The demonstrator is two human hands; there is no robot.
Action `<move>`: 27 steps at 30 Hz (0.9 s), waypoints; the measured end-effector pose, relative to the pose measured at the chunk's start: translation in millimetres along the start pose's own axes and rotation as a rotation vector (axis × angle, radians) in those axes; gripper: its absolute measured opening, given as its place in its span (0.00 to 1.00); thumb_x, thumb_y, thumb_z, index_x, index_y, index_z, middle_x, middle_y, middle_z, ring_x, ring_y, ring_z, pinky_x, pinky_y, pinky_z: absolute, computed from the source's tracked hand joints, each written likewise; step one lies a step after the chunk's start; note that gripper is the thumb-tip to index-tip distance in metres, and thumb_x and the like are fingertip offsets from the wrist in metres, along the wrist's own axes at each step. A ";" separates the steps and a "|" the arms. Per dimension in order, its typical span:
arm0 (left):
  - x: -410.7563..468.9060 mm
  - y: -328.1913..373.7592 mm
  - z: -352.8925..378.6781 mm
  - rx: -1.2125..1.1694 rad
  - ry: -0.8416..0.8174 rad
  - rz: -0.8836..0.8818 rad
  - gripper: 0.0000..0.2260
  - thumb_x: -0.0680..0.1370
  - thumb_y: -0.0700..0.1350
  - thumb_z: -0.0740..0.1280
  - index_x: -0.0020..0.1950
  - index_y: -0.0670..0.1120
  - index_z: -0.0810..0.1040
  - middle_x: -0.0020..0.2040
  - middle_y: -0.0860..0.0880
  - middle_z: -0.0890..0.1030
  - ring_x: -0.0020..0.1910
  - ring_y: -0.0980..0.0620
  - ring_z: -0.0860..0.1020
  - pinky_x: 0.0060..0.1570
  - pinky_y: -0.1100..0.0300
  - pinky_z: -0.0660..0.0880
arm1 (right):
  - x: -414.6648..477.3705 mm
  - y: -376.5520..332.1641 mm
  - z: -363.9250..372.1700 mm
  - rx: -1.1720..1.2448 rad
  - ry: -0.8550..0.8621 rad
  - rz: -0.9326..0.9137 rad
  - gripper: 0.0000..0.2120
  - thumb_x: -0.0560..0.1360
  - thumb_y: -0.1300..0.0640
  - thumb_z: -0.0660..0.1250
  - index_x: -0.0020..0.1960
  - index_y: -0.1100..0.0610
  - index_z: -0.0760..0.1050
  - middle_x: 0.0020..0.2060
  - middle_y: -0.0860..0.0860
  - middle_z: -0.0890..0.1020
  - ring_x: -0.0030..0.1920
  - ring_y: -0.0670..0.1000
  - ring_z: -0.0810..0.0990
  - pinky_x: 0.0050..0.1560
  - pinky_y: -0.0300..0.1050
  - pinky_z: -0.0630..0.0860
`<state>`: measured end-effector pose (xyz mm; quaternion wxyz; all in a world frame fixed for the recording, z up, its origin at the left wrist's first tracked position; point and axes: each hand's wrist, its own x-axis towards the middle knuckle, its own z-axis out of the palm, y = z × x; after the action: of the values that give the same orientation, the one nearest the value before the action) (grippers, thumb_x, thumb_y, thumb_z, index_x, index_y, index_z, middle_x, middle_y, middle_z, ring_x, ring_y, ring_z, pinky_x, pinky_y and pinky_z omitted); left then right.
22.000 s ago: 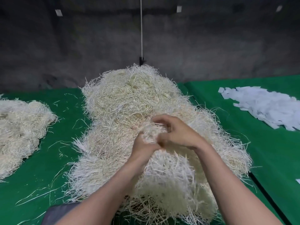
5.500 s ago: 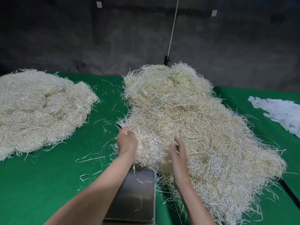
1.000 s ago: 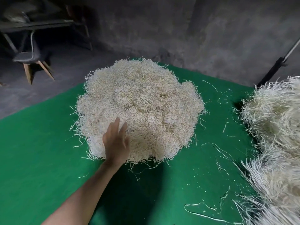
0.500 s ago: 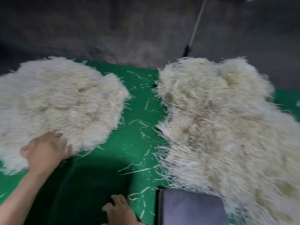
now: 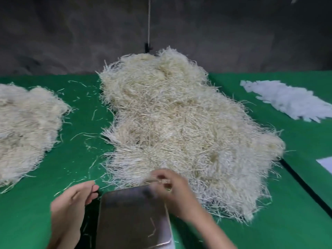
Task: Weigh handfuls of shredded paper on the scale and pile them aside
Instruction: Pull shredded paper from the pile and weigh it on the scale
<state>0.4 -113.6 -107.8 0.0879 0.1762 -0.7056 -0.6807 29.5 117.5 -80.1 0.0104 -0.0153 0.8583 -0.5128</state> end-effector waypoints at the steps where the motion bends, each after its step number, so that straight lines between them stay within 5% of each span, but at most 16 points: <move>1: -4.7 -0.4 13.7 0.000 -0.033 -0.002 0.04 0.76 0.35 0.66 0.43 0.39 0.80 0.36 0.44 0.83 0.29 0.58 0.80 0.30 0.72 0.76 | -4.0 8.1 -25.5 -0.055 0.105 -0.006 0.11 0.76 0.56 0.67 0.59 0.51 0.76 0.53 0.41 0.78 0.50 0.33 0.75 0.52 0.30 0.69; 5: -25.7 12.7 68.4 -0.026 -0.139 0.035 0.10 0.77 0.31 0.63 0.39 0.42 0.79 0.29 0.51 0.82 0.26 0.61 0.78 0.31 0.73 0.75 | -10.8 45.9 -108.3 -0.359 0.245 0.010 0.17 0.76 0.51 0.66 0.64 0.51 0.72 0.62 0.46 0.73 0.62 0.42 0.69 0.59 0.29 0.61; 8: -43.4 20.9 109.5 -0.038 -0.189 0.040 0.11 0.77 0.30 0.63 0.39 0.41 0.79 0.27 0.51 0.81 0.25 0.60 0.77 0.30 0.72 0.74 | -8.1 77.4 -146.2 -0.703 0.205 0.061 0.32 0.73 0.47 0.69 0.73 0.46 0.60 0.75 0.53 0.54 0.76 0.56 0.49 0.74 0.52 0.47; 11: -55.6 24.0 148.0 0.006 -0.254 0.044 0.08 0.77 0.32 0.64 0.42 0.40 0.80 0.30 0.53 0.82 0.27 0.61 0.78 0.30 0.72 0.75 | 3.3 106.8 -160.0 -0.855 0.043 0.187 0.56 0.64 0.40 0.74 0.71 0.32 0.31 0.71 0.50 0.26 0.69 0.63 0.25 0.64 0.65 0.30; 13: -65.4 25.8 170.8 0.091 -0.318 0.040 0.06 0.76 0.36 0.66 0.44 0.44 0.81 0.34 0.54 0.83 0.32 0.59 0.80 0.30 0.72 0.74 | 15.6 122.4 -157.0 -0.862 -0.022 0.260 0.61 0.61 0.41 0.76 0.67 0.30 0.26 0.68 0.51 0.21 0.67 0.64 0.23 0.60 0.66 0.28; 15: -72.8 29.4 188.2 0.147 -0.365 0.007 0.07 0.76 0.38 0.66 0.52 0.47 0.79 0.41 0.51 0.83 0.38 0.56 0.81 0.31 0.72 0.74 | 27.9 128.9 -154.5 -0.830 -0.082 0.331 0.53 0.65 0.50 0.76 0.73 0.32 0.40 0.74 0.53 0.34 0.73 0.65 0.37 0.67 0.67 0.39; 16: -75.8 31.9 195.3 0.164 -0.395 -0.006 0.10 0.75 0.40 0.67 0.56 0.48 0.78 0.46 0.50 0.82 0.42 0.56 0.81 0.32 0.71 0.75 | 33.6 128.8 -154.4 -0.805 -0.082 0.330 0.44 0.68 0.56 0.73 0.74 0.37 0.51 0.76 0.55 0.50 0.74 0.63 0.53 0.71 0.64 0.52; 18: -76.9 38.4 206.5 0.192 -0.462 0.012 0.22 0.71 0.46 0.71 0.64 0.52 0.72 0.60 0.50 0.77 0.53 0.54 0.77 0.36 0.72 0.75 | 45.2 121.9 -158.1 -0.686 0.033 0.247 0.32 0.69 0.66 0.67 0.70 0.47 0.66 0.65 0.53 0.73 0.60 0.54 0.76 0.60 0.48 0.75; 20: -73.3 48.1 216.2 0.213 -0.518 0.034 0.39 0.65 0.52 0.74 0.73 0.54 0.62 0.70 0.51 0.68 0.64 0.52 0.70 0.48 0.71 0.74 | 57.5 98.7 -169.2 -0.479 0.139 0.144 0.30 0.68 0.72 0.65 0.67 0.52 0.71 0.62 0.51 0.76 0.52 0.50 0.80 0.48 0.38 0.79; 23: -66.3 70.0 229.3 0.271 -0.602 0.110 0.56 0.56 0.60 0.76 0.75 0.64 0.45 0.76 0.58 0.50 0.73 0.54 0.57 0.68 0.53 0.59 | 68.5 48.9 -190.5 -0.157 0.189 0.005 0.25 0.69 0.72 0.67 0.60 0.49 0.75 0.53 0.40 0.76 0.41 0.43 0.79 0.39 0.32 0.77; 25: -65.4 81.4 243.8 0.369 -0.676 0.197 0.62 0.53 0.61 0.78 0.73 0.67 0.36 0.71 0.65 0.45 0.69 0.62 0.53 0.66 0.57 0.55 | 71.4 19.8 -196.1 0.029 0.175 -0.047 0.25 0.69 0.73 0.66 0.59 0.49 0.75 0.48 0.36 0.70 0.30 0.41 0.75 0.26 0.37 0.76; 27: -67.2 90.8 264.3 0.449 -0.685 0.200 0.60 0.55 0.56 0.80 0.76 0.58 0.43 0.70 0.56 0.57 0.61 0.62 0.67 0.58 0.64 0.66 | 75.0 -2.7 -196.7 0.206 0.108 -0.063 0.21 0.70 0.71 0.67 0.57 0.51 0.75 0.44 0.38 0.73 0.27 0.41 0.75 0.22 0.34 0.70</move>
<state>-45.6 157.9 -25.2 -0.1268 -0.1150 -0.8383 -0.5176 -52.0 286.5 15.3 -0.0506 -0.0135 0.7996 -0.5983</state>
